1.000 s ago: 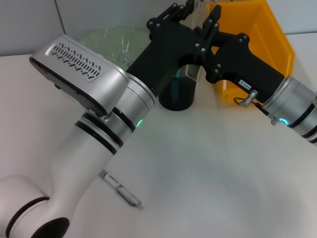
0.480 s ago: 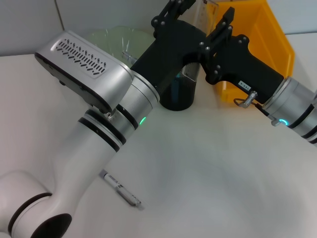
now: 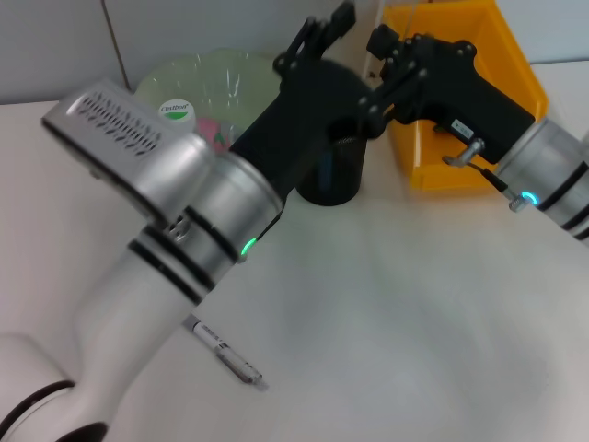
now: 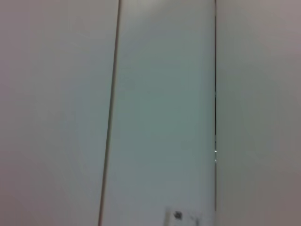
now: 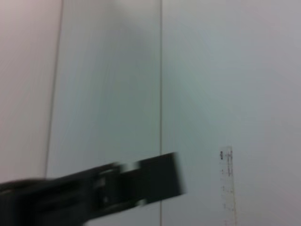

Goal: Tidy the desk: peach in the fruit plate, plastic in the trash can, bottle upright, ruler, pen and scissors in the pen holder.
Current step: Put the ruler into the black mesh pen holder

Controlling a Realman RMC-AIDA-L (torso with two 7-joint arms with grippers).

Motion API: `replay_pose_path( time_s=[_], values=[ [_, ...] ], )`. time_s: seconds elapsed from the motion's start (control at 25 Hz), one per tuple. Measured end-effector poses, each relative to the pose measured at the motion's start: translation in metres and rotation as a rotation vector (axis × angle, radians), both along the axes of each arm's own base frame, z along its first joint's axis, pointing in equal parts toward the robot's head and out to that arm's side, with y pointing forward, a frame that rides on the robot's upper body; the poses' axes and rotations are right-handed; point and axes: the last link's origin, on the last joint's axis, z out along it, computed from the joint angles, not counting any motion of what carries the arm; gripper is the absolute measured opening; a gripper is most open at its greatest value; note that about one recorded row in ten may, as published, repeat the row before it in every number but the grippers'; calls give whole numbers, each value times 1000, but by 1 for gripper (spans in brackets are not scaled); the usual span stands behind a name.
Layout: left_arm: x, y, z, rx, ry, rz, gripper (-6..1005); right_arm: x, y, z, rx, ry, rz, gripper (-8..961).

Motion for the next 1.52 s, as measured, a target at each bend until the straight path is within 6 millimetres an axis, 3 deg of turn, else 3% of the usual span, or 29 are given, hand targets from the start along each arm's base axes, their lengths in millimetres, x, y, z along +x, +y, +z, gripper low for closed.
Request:
replay_pose_path(
  time_s=[0.44,0.8,1.52],
  values=[
    [-60,-25,25,-187,-14,5,851,-7,23,-7,-34,-29,-73,73],
    [-110,-31,38,-382,23,26,848,-12,31,-20,-72,-54,-119,90],
    [-113,-32,35,-420,-14,45,843,-23,49,-42,-126,-143,-193,125]
  ],
)
